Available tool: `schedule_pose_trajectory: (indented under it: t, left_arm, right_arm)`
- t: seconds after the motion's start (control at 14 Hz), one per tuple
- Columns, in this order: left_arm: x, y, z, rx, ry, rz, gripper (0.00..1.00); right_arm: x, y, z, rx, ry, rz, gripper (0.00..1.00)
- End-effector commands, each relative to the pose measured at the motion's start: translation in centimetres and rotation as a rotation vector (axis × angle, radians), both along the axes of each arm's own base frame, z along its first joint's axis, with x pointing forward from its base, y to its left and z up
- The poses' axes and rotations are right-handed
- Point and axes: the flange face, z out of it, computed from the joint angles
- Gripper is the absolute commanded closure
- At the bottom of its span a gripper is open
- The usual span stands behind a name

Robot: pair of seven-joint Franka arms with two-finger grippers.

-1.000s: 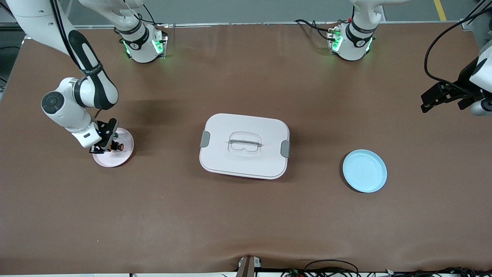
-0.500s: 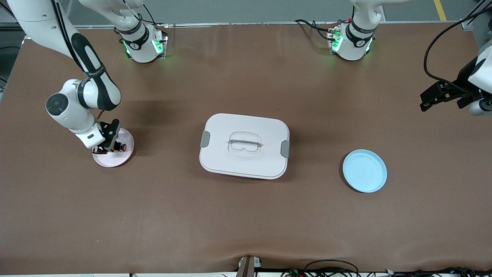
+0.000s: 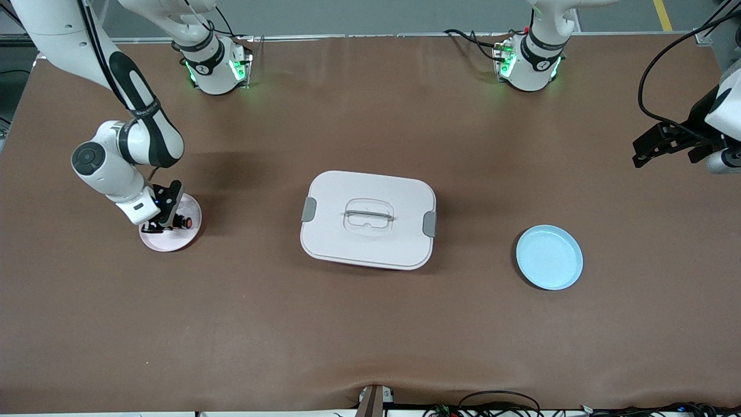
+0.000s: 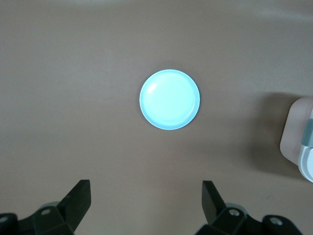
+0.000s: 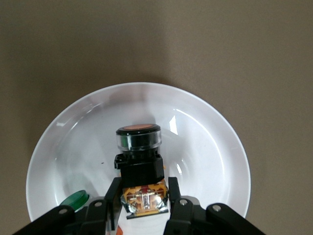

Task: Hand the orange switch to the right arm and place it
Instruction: 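Open the right gripper and release the switch on the plate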

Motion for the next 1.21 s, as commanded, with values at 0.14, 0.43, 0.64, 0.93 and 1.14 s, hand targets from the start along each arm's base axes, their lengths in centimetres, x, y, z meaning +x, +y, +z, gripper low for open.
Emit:
schedule_pose_trajectory:
  t: [0.14, 0.43, 0.64, 0.93, 1.14]
  left_arm:
    - [-0.6, 0.0, 0.2, -0.013, 0.01, -0.016, 0.0]
    - [-0.6, 0.1, 0.2, -0.011, 0.01, -0.016, 0.0]
    - [-0.7, 0.0, 0.1, -0.012, 0.017, -0.011, 0.0]
    - [-0.7, 0.0, 0.1, -0.011, 0.017, -0.005, 0.0]
    - [-0.7, 0.0, 0.1, -0.012, 0.019, -0.003, 0.0]
  right_arm:
    - [1.3, -0.6, 0.3, 0.001, -0.019, -0.005, 0.0]
    - [1.5, -0.7, 0.9, 0.054, 0.0, -0.095, 0.0]
    - [1.7, -0.8, 2.4, 0.112, 0.042, -0.187, 0.0]
    - [1.2, -0.6, 5.0, 0.143, 0.092, -0.376, 0.0]
    - [0.5, -0.4, 7.7, 0.157, 0.133, -0.466, 0.0]
